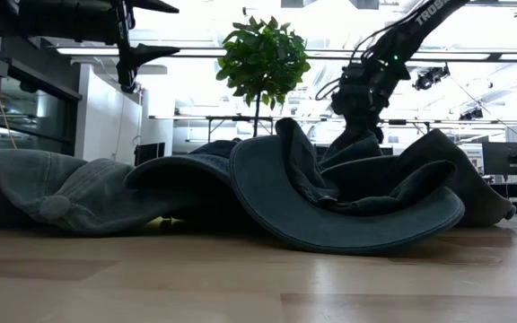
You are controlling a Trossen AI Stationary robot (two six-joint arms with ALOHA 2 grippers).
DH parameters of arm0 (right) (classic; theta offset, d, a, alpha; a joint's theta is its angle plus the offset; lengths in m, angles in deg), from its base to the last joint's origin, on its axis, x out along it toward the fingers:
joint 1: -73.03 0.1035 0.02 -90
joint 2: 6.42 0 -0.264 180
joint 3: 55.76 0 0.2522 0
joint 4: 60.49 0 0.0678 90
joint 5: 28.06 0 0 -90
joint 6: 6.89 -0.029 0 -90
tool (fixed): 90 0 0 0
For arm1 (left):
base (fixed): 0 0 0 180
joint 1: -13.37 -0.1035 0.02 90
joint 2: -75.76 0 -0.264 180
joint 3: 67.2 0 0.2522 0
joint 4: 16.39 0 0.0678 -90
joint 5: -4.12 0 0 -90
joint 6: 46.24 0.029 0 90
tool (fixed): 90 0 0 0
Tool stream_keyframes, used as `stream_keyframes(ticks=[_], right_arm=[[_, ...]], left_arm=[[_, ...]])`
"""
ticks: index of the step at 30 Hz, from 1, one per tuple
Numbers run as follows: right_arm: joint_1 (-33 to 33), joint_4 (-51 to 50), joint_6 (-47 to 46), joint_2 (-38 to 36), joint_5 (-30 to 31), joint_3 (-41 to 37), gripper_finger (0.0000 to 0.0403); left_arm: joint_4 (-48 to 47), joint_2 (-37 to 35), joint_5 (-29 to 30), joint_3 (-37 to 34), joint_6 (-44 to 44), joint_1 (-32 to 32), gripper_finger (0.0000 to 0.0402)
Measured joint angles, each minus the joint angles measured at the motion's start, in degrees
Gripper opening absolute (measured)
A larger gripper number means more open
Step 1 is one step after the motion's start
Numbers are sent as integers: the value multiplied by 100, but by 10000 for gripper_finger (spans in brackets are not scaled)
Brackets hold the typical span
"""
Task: Pick & Place hat
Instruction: Put the top blue cap into the blue bin
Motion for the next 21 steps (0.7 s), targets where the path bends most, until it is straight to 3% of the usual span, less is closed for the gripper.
stream_keyframes(ticks=[7,12,21], right_arm=[[-1,30,-105,0,108,-344,0],[-37,46,-518,0,1371,-375,0],[-97,39,-651,0,1058,-376,12]], left_arm=[[-4,0,0,0,0,0,275],[-8,0,-2,0,0,1,275],[-8,0,-6,0,0,0,275]])
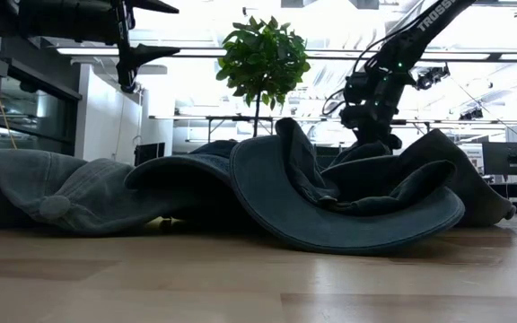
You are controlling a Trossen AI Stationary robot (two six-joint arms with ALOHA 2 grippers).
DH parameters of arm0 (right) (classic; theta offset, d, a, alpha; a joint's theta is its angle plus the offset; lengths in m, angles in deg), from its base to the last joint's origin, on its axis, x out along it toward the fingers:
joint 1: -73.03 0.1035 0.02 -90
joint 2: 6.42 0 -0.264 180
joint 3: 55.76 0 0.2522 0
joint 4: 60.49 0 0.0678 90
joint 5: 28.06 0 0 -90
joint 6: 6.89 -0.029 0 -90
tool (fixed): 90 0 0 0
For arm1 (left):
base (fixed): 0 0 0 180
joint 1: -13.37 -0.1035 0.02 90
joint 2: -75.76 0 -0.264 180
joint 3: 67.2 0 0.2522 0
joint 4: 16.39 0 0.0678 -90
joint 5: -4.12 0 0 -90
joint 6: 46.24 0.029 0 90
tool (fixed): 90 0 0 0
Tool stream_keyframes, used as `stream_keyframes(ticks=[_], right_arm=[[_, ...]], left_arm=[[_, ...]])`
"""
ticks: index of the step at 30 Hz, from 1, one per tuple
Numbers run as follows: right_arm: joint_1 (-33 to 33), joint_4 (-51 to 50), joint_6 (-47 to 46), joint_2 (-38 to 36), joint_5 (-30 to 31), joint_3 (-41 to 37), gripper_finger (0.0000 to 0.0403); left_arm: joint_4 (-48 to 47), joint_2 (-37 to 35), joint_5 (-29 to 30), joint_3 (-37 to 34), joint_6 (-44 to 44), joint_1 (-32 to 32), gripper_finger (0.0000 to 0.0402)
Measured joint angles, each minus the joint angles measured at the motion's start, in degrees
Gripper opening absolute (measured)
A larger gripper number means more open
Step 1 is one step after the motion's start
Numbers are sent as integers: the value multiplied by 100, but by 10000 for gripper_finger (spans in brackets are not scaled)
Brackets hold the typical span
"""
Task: Pick & Place hat
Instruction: Put the top blue cap into the blue bin, then put the right blue cap into the blue bin
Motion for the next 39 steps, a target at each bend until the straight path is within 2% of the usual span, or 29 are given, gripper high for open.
stream_keyframes(ticks=[4,12,17,29,39], right_arm=[[0,89,-295,-2,-19,0,57],[-220,98,-669,-155,125,0,185],[-471,43,-831,-520,61,0,235],[-544,-403,-689,-1751,-70,0,248],[-60,-451,-558,-2795,-452,0,248]], left_arm=[[0,0,-1,0,0,1,275],[-2,0,-5,0,0,0,275],[-13,0,-5,0,-2,2,275],[-138,0,-5,0,-2,0,275],[-305,-2,-5,0,-149,2,275]])
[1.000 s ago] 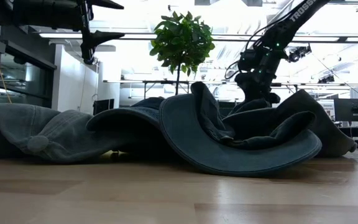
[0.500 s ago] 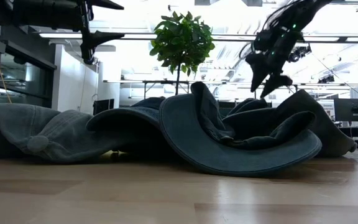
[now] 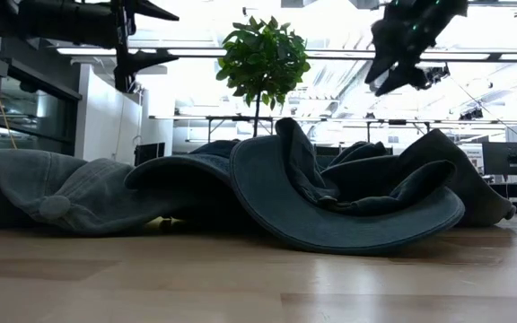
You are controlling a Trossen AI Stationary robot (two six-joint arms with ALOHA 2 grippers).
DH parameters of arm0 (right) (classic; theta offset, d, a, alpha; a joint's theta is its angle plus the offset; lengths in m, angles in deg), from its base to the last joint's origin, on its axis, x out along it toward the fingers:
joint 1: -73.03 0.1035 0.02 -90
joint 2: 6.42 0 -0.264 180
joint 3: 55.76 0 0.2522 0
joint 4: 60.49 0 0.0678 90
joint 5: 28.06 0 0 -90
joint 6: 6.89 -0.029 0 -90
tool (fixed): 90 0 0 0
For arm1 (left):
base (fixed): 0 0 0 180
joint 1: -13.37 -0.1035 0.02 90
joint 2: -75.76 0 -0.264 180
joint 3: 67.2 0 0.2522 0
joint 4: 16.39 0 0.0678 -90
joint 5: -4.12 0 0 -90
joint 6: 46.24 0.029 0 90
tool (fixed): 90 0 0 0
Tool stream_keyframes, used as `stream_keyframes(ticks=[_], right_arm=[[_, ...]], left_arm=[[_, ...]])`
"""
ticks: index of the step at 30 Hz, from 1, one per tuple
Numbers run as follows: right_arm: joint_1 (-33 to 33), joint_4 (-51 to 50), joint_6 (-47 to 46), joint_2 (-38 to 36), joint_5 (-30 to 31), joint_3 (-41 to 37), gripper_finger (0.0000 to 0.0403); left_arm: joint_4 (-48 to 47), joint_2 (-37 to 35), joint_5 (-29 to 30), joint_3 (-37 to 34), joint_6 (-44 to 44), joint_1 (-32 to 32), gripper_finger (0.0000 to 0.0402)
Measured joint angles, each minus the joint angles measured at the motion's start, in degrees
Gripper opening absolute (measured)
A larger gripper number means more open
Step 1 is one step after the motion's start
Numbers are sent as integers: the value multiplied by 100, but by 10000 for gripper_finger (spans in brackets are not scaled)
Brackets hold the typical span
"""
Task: Pick & Place hat
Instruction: Put the right blue cap into the blue bin
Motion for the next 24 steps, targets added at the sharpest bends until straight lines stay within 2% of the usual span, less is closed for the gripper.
stream_keyframes(ticks=[4,11,18,24], right_arm=[[374,-74,23,-244,-11,0,248],[1069,-420,5,-495,9,0,248],[1624,-955,32,-529,196,-11,248],[1952,-949,20,-637,458,-264,248]], left_arm=[[-18,0,0,-2,-46,-2,275],[-305,84,-235,-2,-627,0,275],[-293,733,-611,-4,-1337,0,275],[-238,1601,-896,279,-1201,190,275]])
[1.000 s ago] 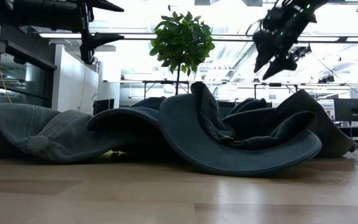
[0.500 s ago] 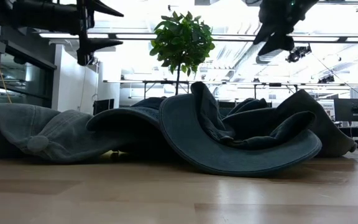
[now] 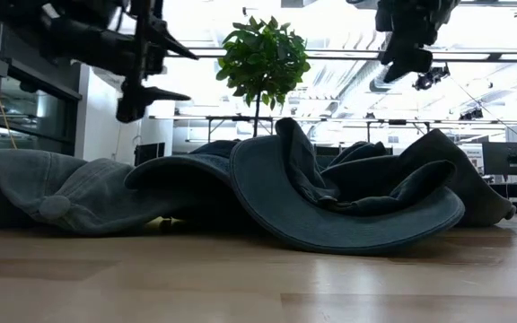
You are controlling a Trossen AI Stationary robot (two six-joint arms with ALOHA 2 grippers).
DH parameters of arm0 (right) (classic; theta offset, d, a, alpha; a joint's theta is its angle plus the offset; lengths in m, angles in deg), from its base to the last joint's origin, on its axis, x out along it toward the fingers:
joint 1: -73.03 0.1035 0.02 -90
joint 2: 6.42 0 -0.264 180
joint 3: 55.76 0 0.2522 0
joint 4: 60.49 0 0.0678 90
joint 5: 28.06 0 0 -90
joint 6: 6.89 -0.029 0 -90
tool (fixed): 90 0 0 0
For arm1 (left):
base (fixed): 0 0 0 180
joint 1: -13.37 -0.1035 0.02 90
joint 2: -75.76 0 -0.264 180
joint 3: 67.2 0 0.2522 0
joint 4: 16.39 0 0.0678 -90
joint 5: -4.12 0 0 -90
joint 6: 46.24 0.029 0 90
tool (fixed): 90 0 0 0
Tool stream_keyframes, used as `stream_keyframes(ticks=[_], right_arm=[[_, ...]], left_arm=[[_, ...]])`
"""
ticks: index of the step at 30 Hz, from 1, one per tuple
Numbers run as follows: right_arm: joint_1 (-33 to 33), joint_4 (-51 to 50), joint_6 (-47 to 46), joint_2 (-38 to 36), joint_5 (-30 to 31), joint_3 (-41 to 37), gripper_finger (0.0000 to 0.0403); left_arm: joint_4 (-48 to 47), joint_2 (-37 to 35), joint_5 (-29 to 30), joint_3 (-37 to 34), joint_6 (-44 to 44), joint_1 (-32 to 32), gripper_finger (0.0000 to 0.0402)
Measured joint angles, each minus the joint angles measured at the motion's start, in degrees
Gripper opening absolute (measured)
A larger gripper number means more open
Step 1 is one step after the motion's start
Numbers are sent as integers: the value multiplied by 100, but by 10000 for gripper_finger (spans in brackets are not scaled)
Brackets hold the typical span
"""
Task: Pick & Place hat
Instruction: Put the right blue cap into the blue bin
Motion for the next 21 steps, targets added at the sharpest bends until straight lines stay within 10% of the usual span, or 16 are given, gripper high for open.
stream_keyframes(ticks=[21], right_arm=[[1180,1343,-2305,-2250,440,-2753,248]], left_arm=[[-1931,1896,106,2324,1852,597,275]])
